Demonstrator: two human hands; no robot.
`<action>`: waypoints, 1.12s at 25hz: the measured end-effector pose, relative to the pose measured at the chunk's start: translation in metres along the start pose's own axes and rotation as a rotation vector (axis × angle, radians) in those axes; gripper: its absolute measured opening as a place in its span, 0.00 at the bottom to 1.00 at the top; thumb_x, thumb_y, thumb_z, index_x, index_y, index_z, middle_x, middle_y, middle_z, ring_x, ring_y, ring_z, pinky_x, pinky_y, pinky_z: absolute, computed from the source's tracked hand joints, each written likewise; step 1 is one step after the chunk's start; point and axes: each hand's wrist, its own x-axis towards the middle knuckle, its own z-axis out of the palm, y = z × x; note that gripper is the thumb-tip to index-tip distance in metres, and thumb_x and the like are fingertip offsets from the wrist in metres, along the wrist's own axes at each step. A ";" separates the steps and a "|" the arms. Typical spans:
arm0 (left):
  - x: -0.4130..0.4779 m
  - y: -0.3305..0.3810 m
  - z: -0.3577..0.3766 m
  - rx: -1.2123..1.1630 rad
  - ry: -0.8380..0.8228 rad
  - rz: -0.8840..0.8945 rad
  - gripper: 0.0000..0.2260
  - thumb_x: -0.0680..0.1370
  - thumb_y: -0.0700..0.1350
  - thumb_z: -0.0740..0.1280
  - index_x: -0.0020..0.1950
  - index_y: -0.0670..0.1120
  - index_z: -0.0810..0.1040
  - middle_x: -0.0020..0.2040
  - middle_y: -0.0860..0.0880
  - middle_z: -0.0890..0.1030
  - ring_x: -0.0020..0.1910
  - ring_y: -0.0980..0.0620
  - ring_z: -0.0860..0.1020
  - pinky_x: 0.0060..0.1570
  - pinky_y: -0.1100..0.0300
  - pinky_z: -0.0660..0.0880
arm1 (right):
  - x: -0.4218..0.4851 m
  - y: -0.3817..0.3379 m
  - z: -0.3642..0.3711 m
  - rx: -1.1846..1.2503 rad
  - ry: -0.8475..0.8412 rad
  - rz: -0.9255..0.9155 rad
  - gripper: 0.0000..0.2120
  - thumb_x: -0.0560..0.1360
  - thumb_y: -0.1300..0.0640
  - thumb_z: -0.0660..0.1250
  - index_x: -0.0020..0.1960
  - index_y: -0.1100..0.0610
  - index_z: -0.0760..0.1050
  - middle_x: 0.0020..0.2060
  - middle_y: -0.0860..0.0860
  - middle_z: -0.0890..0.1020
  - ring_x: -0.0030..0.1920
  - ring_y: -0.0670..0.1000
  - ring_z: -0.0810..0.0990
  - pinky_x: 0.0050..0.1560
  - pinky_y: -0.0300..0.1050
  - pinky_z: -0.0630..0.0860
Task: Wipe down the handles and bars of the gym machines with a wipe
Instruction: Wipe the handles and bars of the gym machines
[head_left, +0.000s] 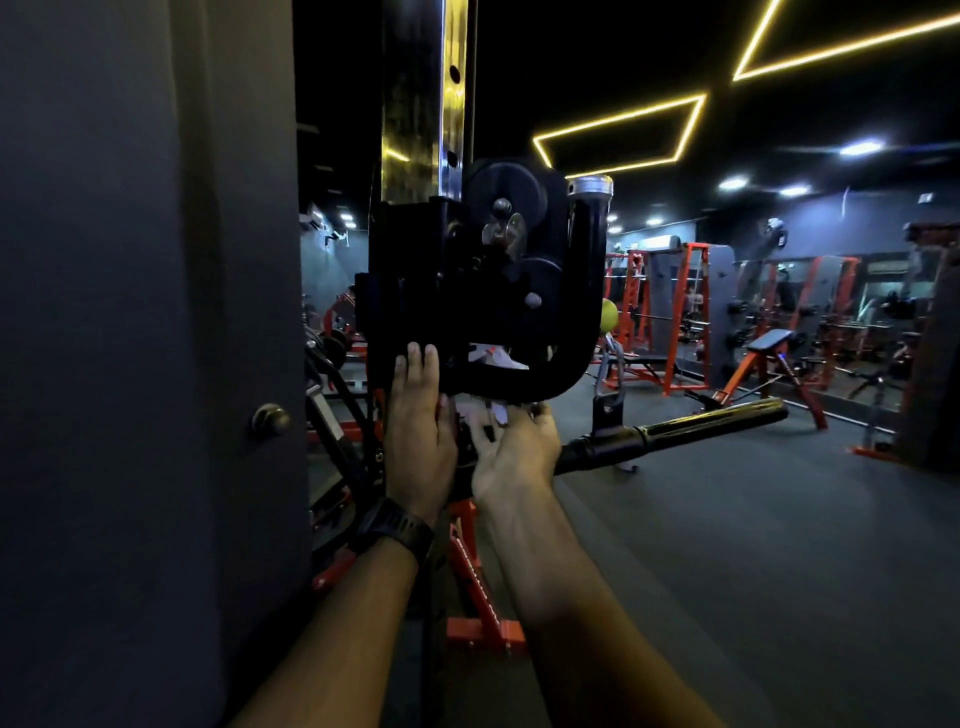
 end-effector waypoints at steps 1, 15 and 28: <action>0.000 0.000 0.001 0.001 0.002 -0.001 0.25 0.84 0.40 0.56 0.79 0.49 0.53 0.78 0.56 0.50 0.79 0.55 0.47 0.75 0.52 0.55 | -0.001 -0.001 0.003 0.028 -0.059 0.020 0.10 0.81 0.64 0.60 0.54 0.53 0.77 0.55 0.55 0.80 0.55 0.53 0.80 0.55 0.49 0.78; 0.000 0.002 0.003 0.051 0.008 -0.027 0.24 0.85 0.47 0.54 0.79 0.51 0.51 0.78 0.57 0.49 0.78 0.57 0.46 0.76 0.56 0.49 | 0.011 -0.057 -0.026 -0.088 -0.286 -0.090 0.15 0.80 0.72 0.55 0.53 0.60 0.78 0.46 0.52 0.84 0.45 0.45 0.82 0.41 0.34 0.78; 0.000 0.007 0.004 0.024 0.009 -0.053 0.24 0.84 0.50 0.55 0.79 0.51 0.51 0.78 0.58 0.48 0.78 0.59 0.46 0.72 0.60 0.48 | 0.010 -0.102 -0.022 -0.181 -0.428 -0.116 0.13 0.81 0.65 0.58 0.63 0.63 0.75 0.58 0.56 0.81 0.56 0.49 0.81 0.63 0.44 0.75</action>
